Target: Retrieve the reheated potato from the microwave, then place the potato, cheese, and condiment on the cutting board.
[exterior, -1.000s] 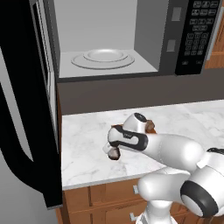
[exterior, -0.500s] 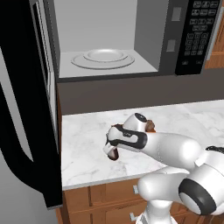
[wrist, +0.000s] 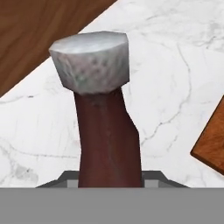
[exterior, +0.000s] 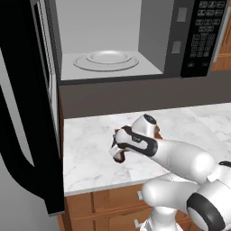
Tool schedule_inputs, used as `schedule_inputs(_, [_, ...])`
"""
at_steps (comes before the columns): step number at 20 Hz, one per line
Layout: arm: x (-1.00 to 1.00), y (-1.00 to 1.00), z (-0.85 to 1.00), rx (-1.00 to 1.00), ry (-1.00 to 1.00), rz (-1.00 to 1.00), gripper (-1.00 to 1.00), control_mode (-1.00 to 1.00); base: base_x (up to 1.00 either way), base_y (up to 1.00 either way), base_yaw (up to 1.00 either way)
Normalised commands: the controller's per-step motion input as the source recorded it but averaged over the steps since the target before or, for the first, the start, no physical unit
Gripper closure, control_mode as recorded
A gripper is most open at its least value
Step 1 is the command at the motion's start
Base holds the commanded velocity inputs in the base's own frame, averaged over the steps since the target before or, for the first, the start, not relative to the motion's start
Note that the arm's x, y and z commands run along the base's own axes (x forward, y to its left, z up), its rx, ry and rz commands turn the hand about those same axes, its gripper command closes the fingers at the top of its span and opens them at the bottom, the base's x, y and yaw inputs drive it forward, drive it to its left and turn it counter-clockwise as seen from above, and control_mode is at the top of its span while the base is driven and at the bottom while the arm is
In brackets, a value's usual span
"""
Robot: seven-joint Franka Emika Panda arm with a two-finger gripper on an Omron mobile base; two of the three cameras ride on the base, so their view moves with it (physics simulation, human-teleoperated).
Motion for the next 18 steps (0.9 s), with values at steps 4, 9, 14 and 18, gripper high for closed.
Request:
schedule_inputs(4, [0.06,-0.26,0.34,0.00,-0.07,-0.01,1.00,-1.00,0.00,0.00,0.00])
schedule_inputs(9, [0.18,-0.25,0.26,0.01,-0.05,-0.01,1.00,-1.00,0.00,0.00,0.00])
schedule_inputs(14, [0.26,-0.27,0.11,0.02,0.00,-0.02,1.00,-1.00,0.00,0.00,0.00])
schedule_inputs(18, [0.36,-0.23,0.04,0.02,0.02,-0.02,1.00,-1.00,0.00,0.00,0.00])
